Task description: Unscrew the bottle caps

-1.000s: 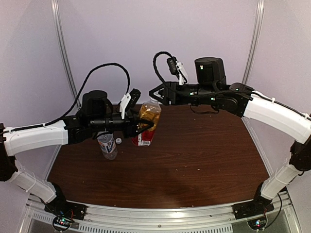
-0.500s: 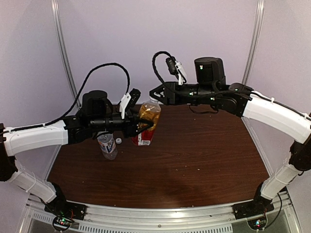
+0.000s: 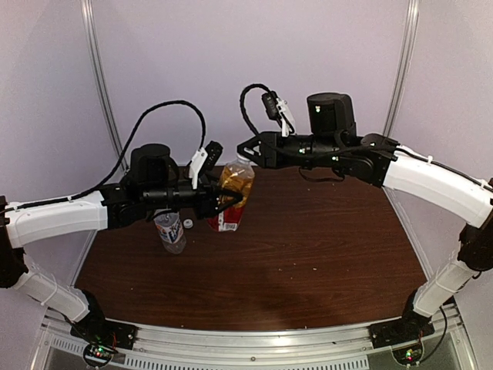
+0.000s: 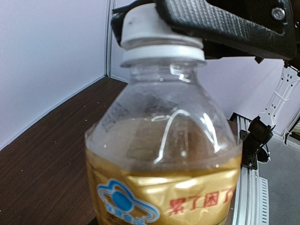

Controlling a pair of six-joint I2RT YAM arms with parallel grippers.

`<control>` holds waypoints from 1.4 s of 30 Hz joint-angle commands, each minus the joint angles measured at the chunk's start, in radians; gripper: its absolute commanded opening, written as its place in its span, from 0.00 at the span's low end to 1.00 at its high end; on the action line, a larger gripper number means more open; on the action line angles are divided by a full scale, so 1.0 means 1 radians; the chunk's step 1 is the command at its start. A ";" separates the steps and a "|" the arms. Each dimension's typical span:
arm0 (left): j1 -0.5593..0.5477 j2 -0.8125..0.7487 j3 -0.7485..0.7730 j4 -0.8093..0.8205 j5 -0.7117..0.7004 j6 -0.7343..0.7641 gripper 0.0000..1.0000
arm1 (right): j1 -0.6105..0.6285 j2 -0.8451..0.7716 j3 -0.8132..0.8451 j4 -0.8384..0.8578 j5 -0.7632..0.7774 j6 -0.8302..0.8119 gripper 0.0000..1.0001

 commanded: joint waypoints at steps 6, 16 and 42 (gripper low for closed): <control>-0.004 -0.038 -0.011 0.039 -0.003 0.006 0.36 | -0.033 -0.014 -0.055 0.075 -0.109 -0.107 0.05; -0.004 -0.057 -0.027 0.084 0.228 0.027 0.35 | -0.063 -0.006 -0.023 0.021 -0.495 -0.375 0.05; -0.004 -0.052 -0.043 0.190 0.528 -0.037 0.36 | -0.087 -0.021 0.009 -0.004 -0.690 -0.429 0.42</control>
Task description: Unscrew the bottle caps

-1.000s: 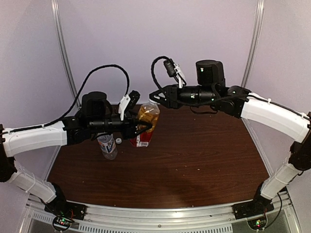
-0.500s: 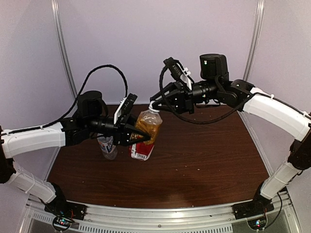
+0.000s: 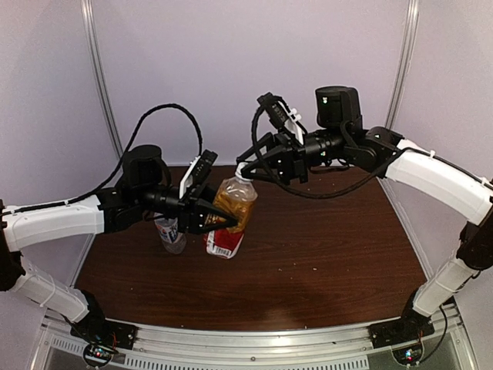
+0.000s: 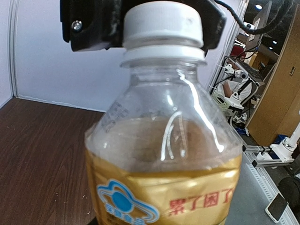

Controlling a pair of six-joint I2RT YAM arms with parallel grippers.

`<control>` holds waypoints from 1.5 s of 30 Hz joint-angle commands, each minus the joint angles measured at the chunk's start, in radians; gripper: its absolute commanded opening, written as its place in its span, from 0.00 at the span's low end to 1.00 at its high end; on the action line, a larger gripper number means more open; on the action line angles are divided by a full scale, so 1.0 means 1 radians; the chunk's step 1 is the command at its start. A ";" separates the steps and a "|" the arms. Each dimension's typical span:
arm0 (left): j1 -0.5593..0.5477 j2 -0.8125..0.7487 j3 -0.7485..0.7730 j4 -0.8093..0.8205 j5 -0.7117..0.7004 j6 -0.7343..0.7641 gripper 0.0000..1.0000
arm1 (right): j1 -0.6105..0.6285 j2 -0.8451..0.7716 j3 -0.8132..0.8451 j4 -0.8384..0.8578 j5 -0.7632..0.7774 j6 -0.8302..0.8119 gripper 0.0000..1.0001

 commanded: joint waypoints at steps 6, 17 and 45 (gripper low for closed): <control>-0.016 -0.016 0.021 0.029 -0.139 0.064 0.36 | 0.009 -0.090 -0.054 0.055 0.199 0.160 0.64; -0.016 0.002 0.044 -0.009 -0.281 0.071 0.36 | 0.022 -0.130 -0.039 0.031 0.553 0.356 0.82; -0.016 0.013 0.051 -0.072 -0.556 0.075 0.37 | 0.084 -0.004 -0.018 0.048 0.744 0.487 0.51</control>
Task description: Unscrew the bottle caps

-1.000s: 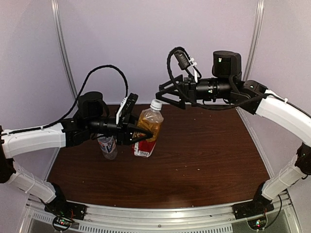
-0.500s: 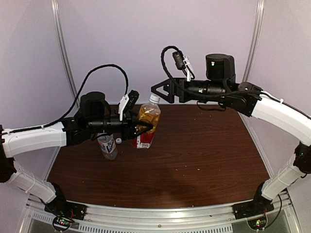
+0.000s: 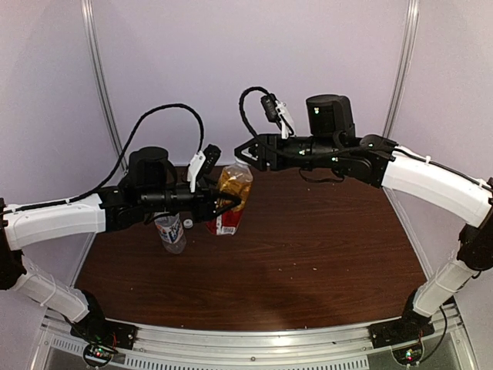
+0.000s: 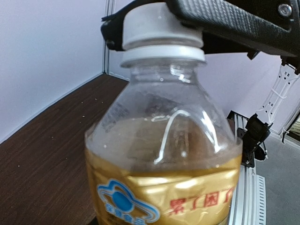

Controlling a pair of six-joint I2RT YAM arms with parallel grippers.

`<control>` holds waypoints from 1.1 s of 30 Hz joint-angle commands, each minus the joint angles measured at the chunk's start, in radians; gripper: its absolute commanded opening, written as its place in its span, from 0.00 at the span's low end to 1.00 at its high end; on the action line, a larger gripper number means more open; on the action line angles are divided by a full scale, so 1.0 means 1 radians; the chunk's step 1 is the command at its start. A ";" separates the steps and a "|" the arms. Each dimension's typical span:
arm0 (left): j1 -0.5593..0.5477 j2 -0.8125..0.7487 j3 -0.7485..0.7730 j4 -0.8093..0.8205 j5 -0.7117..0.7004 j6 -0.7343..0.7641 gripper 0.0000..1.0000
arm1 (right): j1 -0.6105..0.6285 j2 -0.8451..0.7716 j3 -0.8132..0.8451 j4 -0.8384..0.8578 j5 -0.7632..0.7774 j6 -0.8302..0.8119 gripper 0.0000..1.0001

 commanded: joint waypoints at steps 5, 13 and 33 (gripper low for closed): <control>-0.005 0.000 0.031 0.030 -0.022 0.015 0.36 | 0.010 -0.002 0.013 0.043 -0.058 0.010 0.40; -0.005 -0.010 0.028 0.028 -0.039 0.016 0.36 | 0.009 0.000 0.007 0.049 -0.075 0.000 0.25; -0.004 -0.056 0.007 0.113 0.458 0.040 0.38 | -0.064 0.035 0.018 0.000 -0.655 -0.493 0.19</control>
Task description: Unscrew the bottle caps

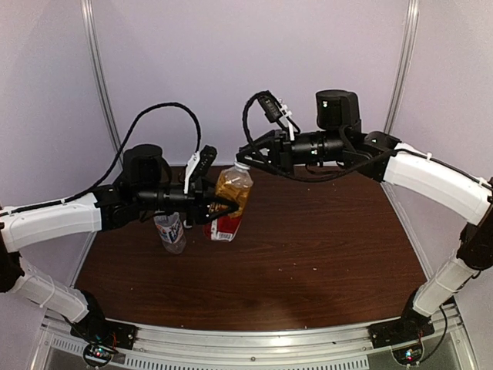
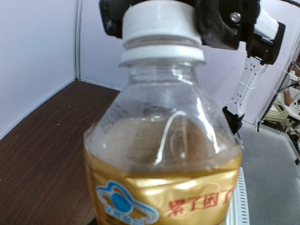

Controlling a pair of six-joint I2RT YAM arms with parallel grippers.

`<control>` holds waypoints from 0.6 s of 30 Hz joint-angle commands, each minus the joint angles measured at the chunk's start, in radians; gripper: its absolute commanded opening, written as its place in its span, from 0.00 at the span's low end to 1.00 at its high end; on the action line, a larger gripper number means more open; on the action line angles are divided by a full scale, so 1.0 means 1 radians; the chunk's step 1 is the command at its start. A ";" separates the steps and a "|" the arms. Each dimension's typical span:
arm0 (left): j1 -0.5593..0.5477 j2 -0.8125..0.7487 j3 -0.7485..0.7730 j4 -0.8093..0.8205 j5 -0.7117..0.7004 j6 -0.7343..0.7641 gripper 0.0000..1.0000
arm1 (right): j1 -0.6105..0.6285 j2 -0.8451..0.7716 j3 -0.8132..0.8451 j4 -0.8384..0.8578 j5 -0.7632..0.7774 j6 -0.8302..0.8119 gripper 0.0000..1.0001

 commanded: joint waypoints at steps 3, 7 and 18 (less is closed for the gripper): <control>-0.024 -0.024 0.013 0.144 0.397 -0.003 0.39 | -0.016 0.063 0.071 -0.119 -0.400 -0.275 0.23; -0.024 -0.005 0.014 0.186 0.474 -0.052 0.39 | -0.021 0.092 0.117 -0.197 -0.477 -0.332 0.24; -0.024 0.000 0.008 0.179 0.420 -0.039 0.39 | -0.021 0.034 0.073 -0.135 -0.349 -0.234 0.37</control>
